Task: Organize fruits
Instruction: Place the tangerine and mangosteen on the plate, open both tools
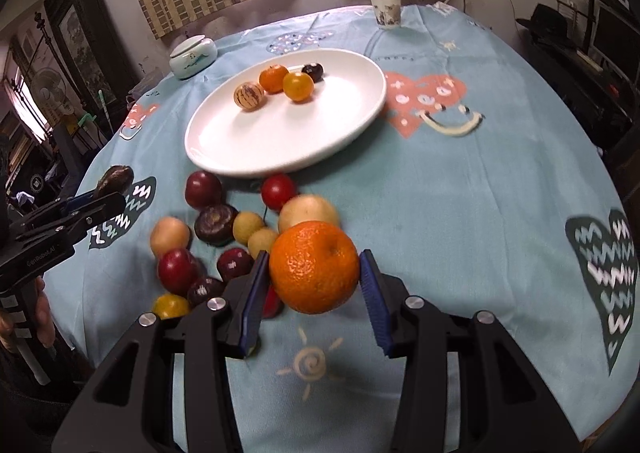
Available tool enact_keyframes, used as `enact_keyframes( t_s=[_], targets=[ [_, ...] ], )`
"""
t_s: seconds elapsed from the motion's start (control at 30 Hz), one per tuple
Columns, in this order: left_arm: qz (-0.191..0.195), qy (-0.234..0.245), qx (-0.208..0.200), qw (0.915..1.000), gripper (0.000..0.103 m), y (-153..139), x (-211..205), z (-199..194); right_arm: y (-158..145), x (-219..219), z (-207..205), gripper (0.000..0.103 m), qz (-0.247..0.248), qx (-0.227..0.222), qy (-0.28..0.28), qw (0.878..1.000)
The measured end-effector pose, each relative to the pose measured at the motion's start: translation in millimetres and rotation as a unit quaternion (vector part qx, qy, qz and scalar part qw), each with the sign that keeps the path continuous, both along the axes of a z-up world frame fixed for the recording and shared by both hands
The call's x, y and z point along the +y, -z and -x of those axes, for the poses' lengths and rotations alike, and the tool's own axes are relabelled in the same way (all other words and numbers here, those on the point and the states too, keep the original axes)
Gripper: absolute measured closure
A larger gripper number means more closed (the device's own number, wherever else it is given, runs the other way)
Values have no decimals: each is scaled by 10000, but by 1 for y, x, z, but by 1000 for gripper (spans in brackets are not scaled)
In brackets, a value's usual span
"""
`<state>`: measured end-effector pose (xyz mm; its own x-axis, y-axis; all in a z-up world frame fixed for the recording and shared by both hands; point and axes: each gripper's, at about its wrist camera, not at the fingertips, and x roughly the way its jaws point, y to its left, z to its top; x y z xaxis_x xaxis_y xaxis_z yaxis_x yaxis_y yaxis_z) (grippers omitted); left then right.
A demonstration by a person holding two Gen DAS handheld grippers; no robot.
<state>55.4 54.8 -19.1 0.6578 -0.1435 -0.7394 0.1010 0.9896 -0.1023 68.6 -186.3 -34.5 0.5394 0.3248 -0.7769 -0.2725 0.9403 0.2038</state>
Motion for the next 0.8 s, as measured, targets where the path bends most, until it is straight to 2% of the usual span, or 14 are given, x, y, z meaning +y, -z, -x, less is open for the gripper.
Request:
enact_keyframes(
  t_s=[0.13,0.27,0.37,0.53,0.8],
  targets=[
    [-200,118,-111,9997,58,-16,-8,-32,-14,11,-27,58,41,-187,-164,9997],
    [-386,155,-76,9991,58,-28,-16,-82,-28,21,-69,58,48,-307,-245,9992],
    [-447,197,-94,9988,58,-34,-22,-120,-35,33,-106,58,278,-478,-291,9980],
    [-552,25,134,9984,58,-17,-19,-180,-24,43,-164,58,454,-417,-235,9978],
    [-348,-256,546,9976,58,18,12,-212,0,45,-219,58,449,-61,-181,9988]
  ],
)
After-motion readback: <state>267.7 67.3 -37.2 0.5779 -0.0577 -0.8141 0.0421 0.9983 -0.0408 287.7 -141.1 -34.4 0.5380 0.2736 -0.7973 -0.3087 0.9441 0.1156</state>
